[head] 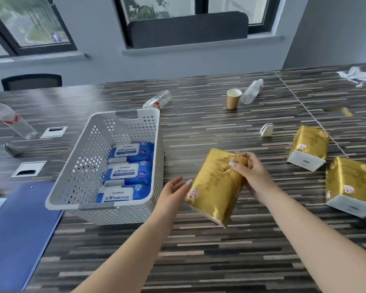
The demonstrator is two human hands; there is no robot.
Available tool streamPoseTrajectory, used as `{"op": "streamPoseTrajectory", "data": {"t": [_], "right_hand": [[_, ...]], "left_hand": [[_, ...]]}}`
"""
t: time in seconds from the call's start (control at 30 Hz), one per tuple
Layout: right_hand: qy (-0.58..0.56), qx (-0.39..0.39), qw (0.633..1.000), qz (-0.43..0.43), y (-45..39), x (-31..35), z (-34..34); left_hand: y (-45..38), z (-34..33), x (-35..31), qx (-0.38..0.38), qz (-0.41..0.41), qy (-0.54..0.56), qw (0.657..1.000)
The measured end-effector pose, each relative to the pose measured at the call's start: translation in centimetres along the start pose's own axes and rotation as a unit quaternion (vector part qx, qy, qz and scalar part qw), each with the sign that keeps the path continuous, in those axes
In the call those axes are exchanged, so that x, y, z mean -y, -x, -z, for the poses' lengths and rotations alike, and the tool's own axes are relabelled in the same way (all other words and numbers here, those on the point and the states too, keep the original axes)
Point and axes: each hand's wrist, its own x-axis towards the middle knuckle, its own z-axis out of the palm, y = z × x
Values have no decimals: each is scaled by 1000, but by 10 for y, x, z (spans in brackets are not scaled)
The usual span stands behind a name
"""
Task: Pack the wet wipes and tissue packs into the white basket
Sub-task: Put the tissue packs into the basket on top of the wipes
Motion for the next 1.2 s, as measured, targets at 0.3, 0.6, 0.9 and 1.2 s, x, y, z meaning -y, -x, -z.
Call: {"op": "streamPoseTrajectory", "data": {"t": [0.3, 0.6, 0.9, 1.2], "right_hand": [[45, 142, 986, 80, 20, 40, -33], [130, 182, 974, -20, 51, 56, -50], [276, 120, 951, 72, 62, 76, -78], [148, 66, 983, 80, 61, 77, -85]], "left_hand": [[16, 18, -30, 232, 120, 54, 964], [15, 18, -30, 117, -44, 213, 969], [26, 16, -36, 105, -50, 200, 973], [34, 12, -38, 40, -58, 340, 938]]}}
